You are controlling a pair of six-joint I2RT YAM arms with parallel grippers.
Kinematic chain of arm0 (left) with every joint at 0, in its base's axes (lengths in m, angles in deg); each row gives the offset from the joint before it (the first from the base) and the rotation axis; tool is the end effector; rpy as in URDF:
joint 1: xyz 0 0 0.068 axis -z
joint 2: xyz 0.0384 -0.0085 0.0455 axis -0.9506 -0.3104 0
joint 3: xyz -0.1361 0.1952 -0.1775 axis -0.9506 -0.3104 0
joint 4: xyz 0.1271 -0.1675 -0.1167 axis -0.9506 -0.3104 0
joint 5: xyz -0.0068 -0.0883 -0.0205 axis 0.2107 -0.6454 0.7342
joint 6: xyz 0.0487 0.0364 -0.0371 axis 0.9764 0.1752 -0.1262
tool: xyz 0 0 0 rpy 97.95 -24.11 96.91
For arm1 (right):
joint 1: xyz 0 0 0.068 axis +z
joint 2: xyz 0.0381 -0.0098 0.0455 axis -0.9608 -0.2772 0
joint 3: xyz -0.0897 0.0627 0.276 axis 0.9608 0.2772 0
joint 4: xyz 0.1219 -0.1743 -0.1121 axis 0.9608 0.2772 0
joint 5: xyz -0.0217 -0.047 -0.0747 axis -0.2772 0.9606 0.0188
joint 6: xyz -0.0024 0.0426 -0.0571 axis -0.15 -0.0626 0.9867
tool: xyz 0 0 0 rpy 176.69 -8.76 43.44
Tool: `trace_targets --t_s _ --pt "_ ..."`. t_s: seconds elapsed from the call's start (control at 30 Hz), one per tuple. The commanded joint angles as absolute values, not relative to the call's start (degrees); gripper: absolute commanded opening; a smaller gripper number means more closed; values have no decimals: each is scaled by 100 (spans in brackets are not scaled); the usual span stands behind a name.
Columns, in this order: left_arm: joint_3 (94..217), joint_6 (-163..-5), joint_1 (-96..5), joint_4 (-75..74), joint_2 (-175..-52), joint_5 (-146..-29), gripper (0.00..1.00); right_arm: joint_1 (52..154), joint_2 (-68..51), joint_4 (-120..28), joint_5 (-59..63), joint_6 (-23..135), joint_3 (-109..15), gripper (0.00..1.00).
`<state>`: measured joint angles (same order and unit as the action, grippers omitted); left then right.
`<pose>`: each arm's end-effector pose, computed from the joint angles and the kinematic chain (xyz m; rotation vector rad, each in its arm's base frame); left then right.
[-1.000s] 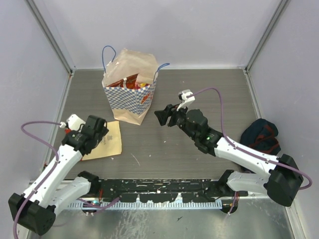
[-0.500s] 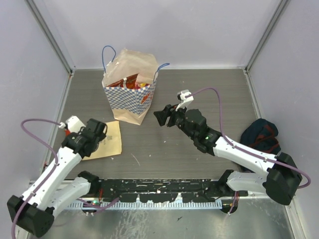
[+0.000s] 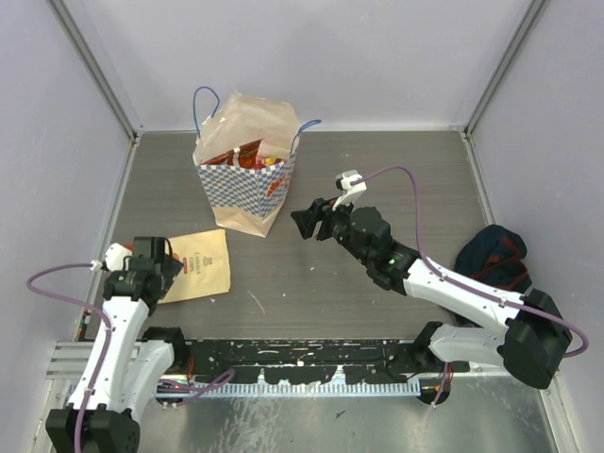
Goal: Place the snacks into the paper bag
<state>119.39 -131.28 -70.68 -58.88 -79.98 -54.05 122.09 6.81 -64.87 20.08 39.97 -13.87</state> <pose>0.0929 0.0230 0.2306 -1.3344 2.1225 0.1726 0.1826 0.1877 0.3310 -0.2333 1.7098 0.7747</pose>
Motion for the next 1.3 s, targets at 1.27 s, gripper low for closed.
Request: trace_targets --t_s 1.27 --pt "9542 -15020 -7849 -3949 -6850 -6314 82 12191 772 -6762 2080 4014 -1524 65"
